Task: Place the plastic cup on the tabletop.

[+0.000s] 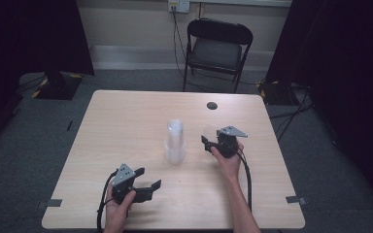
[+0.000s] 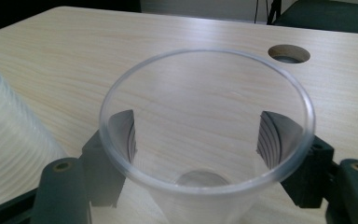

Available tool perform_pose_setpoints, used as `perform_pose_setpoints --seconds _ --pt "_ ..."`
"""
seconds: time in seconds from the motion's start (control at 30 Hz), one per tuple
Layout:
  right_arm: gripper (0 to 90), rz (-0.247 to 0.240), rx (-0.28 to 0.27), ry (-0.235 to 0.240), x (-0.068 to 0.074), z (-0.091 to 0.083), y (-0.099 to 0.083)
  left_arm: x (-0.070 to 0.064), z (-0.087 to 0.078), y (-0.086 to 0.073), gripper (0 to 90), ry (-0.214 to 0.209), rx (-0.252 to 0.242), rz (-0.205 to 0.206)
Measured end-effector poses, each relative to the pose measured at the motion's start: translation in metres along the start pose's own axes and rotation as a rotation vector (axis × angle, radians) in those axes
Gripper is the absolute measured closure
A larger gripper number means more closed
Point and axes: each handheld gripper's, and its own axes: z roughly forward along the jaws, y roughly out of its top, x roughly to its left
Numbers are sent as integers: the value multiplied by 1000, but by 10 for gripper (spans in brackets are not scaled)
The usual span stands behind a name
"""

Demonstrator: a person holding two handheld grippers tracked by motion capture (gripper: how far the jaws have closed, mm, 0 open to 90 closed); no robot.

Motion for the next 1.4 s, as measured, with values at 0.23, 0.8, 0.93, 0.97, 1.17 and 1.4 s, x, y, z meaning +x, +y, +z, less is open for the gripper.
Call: perform_pose_setpoints --seconds 0.23,0.8,0.93,0.97,1.17,1.4 --pt "219 20 7 17 0 2 -2 1 -1 1 168 2 -5 -3" --pt "161 49 31 -8 1 -9 -6 3 -5 3 168 18 -18 10" --pt "160 47 41 -12 2 -12 -6 4 -6 4 168 21 -24 7" --pt "160 47 41 -12 3 -13 -6 5 -6 4 168 25 -25 8" --pt "173 52 13 -19 0 -26 -12 9 -9 5 168 39 -23 9" --pt "174 52 1 -30 2 -43 -14 12 -11 5 168 57 -32 4"
